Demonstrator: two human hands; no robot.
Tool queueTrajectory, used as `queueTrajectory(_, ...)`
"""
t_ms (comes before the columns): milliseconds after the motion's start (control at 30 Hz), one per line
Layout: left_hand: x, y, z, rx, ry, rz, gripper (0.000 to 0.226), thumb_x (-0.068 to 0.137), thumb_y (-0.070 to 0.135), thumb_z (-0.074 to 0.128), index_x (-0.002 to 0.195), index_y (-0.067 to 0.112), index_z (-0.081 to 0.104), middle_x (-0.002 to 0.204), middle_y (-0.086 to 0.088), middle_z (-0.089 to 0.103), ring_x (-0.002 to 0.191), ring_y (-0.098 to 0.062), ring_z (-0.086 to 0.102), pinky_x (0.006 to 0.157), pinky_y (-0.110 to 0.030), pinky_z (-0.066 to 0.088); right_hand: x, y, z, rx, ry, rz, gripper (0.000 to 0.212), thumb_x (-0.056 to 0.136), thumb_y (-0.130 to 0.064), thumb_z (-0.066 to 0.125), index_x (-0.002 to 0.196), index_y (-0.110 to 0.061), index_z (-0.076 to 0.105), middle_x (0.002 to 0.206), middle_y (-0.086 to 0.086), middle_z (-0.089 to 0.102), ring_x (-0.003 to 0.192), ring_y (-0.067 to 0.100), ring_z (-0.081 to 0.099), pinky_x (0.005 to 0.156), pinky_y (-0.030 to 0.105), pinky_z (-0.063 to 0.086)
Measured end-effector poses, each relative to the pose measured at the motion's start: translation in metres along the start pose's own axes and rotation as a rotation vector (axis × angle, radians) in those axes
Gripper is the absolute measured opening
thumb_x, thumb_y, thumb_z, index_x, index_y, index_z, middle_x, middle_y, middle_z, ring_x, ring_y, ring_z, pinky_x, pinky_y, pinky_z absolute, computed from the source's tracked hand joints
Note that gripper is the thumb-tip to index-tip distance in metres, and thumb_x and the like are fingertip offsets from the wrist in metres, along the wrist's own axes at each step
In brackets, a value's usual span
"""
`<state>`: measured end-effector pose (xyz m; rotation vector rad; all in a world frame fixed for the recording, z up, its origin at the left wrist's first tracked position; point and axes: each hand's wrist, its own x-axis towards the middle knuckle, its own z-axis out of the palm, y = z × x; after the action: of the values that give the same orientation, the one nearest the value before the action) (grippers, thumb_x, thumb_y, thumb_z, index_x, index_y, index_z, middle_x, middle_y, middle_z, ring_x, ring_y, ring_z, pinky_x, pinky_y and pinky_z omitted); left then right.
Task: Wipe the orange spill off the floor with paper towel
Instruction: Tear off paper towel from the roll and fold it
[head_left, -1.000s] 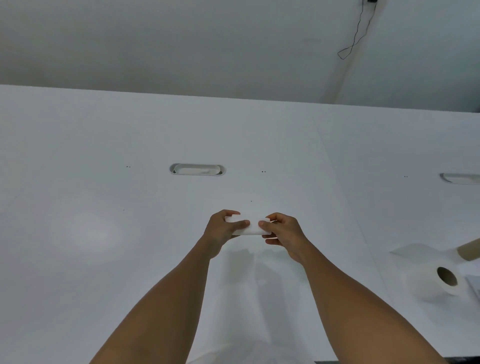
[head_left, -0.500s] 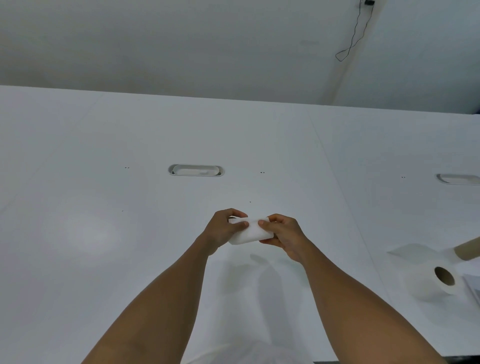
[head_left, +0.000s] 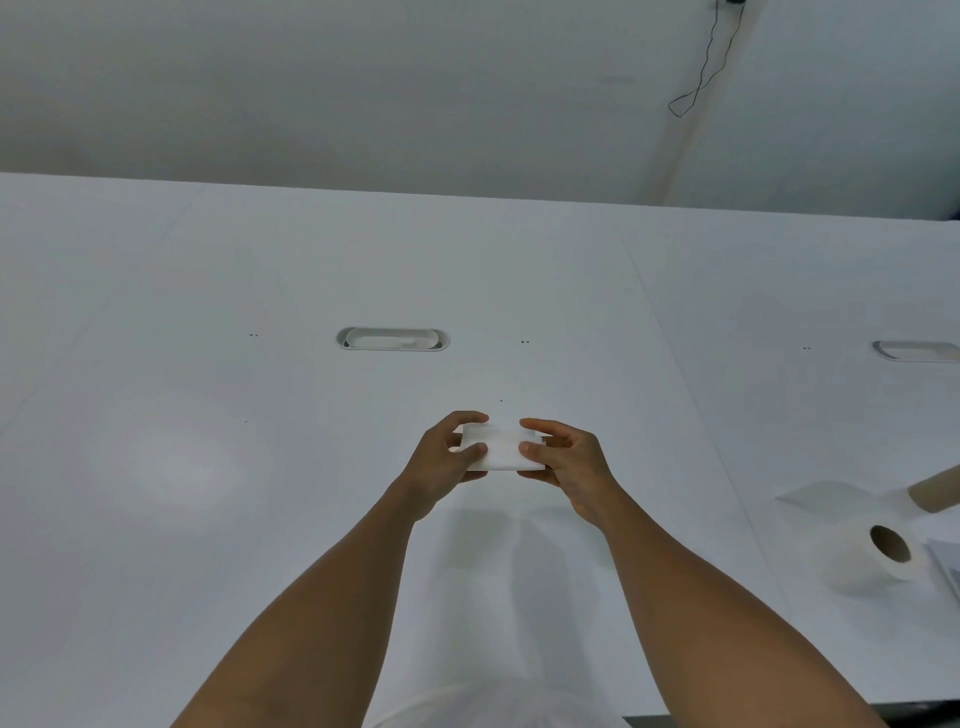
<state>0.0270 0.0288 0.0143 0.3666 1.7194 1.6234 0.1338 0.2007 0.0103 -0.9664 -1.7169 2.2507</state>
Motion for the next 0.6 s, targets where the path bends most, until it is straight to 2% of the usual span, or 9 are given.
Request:
queueTrajectory(167, 0.0, -0.007, -0.003, 0.042, 0.102, 0.048, 0.022, 0.09, 0.001, 0.069, 0.104, 0.014, 0.057, 0.12, -0.012, 0.058, 0.111, -0.029, 0.06, 0.08, -0.046, 0.064, -0.003, 0.002, 0.006, -0.011, -0.012, 0.012, 0.025, 0.085, 0.003, 0.076, 0.103, -0.013, 0.08, 0.103, 0.013, 0.066, 0.097, 0.033, 0.07, 0.071, 0.037, 0.063)
queueTrajectory(300, 0.001, -0.011, -0.012, 0.001, 0.062, 0.028, 0.007, 0.091, 0.0, 0.069, 0.093, 0.007, 0.068, 0.115, -0.011, 0.063, 0.106, -0.032, 0.065, 0.079, -0.042, 0.064, -0.006, 0.003, 0.009, -0.028, -0.009, 0.014, 0.022, 0.086, 0.005, 0.074, 0.104, -0.007, 0.078, 0.106, 0.011, 0.067, 0.098, 0.031, 0.069, 0.071, 0.034, 0.063)
queueTrajectory(467, -0.004, -0.01, -0.018, -0.005, 0.027, -0.01, 0.026, 0.089, 0.001, 0.073, 0.114, 0.01, 0.072, 0.124, -0.006, 0.061, 0.107, -0.031, 0.066, 0.077, -0.037, 0.063, -0.009, 0.007, 0.014, -0.03, -0.014, 0.038, 0.023, 0.084, 0.005, 0.076, 0.103, -0.007, 0.079, 0.106, 0.01, 0.068, 0.099, 0.031, 0.07, 0.071, 0.034, 0.063)
queueTrajectory(600, -0.009, -0.012, -0.023, -0.003, 0.036, -0.028, 0.037, 0.085, 0.002, 0.077, 0.12, 0.01, 0.07, 0.126, -0.005, 0.06, 0.105, -0.032, 0.067, 0.075, -0.036, 0.063, -0.011, 0.011, 0.02, -0.065, -0.052, 0.055, 0.027, 0.082, 0.005, 0.078, 0.106, -0.007, 0.078, 0.109, 0.012, 0.066, 0.095, 0.029, 0.07, 0.07, 0.034, 0.063)
